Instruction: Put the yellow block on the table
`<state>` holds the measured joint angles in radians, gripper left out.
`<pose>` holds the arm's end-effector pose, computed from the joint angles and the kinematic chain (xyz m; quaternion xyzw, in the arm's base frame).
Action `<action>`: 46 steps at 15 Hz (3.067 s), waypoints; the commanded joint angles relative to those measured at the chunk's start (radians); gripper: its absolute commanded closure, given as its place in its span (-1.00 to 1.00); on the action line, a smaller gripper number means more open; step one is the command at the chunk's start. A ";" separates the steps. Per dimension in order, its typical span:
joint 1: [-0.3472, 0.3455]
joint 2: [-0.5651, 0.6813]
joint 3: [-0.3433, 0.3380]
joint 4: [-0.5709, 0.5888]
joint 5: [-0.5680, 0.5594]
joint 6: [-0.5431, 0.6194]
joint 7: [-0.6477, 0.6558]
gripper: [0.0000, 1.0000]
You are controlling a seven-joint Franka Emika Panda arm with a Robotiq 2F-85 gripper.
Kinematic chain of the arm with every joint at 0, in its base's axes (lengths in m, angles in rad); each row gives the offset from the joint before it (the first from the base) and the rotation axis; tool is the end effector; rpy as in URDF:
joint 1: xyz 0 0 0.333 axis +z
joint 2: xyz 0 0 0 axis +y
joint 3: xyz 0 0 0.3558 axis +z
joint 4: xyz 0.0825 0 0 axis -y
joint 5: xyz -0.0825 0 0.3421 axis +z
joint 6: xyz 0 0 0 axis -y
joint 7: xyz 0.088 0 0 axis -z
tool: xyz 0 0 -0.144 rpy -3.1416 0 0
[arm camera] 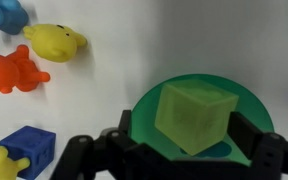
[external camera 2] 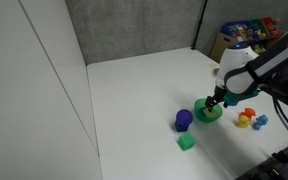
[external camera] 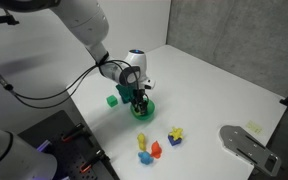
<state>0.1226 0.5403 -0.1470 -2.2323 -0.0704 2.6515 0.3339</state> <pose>0.5248 -0.0146 0.1557 0.9873 -0.1381 -0.0499 0.0614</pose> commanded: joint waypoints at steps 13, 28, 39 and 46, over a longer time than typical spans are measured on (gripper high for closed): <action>0.008 -0.048 0.000 0.018 0.020 -0.030 0.000 0.93; 0.018 -0.068 -0.105 0.318 -0.170 -0.250 0.164 0.34; 0.013 -0.133 -0.025 0.309 -0.218 -0.348 0.096 -1.00; -0.050 -0.250 0.067 0.224 -0.083 -0.418 -0.067 -1.00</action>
<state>0.1166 0.3761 -0.1195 -1.9410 -0.2165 2.2601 0.3499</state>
